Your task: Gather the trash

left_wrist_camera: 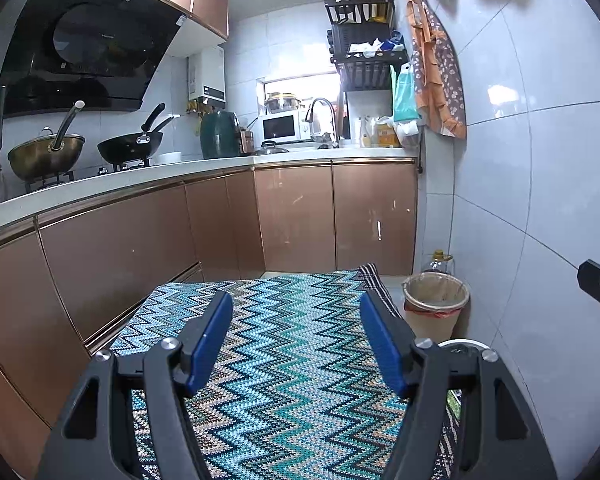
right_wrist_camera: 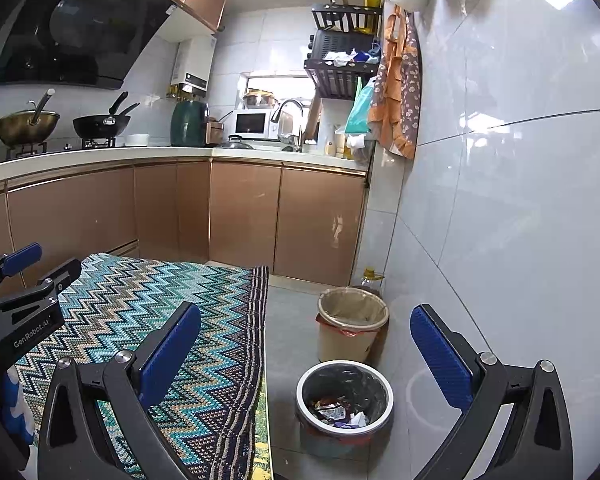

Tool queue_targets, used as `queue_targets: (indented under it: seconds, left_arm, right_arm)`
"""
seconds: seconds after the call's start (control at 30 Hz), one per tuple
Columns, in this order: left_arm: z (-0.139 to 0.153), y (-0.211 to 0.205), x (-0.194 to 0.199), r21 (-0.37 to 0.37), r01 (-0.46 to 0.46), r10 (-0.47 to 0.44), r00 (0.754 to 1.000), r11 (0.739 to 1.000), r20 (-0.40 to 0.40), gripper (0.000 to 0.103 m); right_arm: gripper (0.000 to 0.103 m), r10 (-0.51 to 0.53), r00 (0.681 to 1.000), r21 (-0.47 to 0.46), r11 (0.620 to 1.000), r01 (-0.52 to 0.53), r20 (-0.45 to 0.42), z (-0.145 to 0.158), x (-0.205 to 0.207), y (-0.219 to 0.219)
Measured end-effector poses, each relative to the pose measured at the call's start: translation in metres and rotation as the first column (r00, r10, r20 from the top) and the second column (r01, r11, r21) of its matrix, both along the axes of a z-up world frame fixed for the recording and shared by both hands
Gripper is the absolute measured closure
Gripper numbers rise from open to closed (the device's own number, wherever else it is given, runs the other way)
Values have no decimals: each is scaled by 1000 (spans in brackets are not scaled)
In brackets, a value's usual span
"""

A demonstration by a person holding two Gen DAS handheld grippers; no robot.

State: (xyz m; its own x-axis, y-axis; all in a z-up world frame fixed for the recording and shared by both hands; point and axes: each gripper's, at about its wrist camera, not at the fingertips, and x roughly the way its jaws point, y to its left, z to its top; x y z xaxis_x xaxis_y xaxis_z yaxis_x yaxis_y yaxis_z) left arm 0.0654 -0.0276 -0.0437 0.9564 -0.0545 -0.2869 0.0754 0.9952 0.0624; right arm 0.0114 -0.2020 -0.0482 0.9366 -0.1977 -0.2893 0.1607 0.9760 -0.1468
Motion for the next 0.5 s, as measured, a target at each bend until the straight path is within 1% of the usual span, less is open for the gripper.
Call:
queue_targets:
  seconds: [0.5]
  left_arm:
    - [2, -1, -3, 10, -13, 13, 1000, 1000, -2, 39]
  right_arm:
    - [0, -5, 1000, 14, 1000, 5, 6, 0, -3, -4]
